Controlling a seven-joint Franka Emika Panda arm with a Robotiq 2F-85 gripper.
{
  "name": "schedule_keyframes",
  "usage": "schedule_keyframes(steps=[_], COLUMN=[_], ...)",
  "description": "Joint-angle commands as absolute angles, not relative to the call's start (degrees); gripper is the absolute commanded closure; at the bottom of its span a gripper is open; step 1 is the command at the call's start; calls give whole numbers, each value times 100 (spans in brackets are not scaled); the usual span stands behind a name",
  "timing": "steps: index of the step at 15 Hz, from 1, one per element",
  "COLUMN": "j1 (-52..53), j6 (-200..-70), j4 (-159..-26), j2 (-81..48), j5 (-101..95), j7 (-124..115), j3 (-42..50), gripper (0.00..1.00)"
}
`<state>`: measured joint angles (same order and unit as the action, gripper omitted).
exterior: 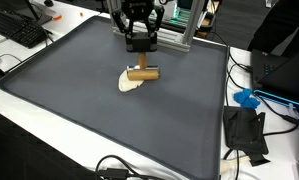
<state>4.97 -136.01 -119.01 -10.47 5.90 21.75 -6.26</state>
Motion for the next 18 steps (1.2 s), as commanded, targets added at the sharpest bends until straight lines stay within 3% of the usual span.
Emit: schedule_keyframes(steps=[1,18], j1=[383,417], j6=[-13959,-14311], j4=[-12166,-12284], j2=[-1078,-1094], j5=[896,715], j7=[2337,2057], j3=[-736,-755], gripper=[76,76])
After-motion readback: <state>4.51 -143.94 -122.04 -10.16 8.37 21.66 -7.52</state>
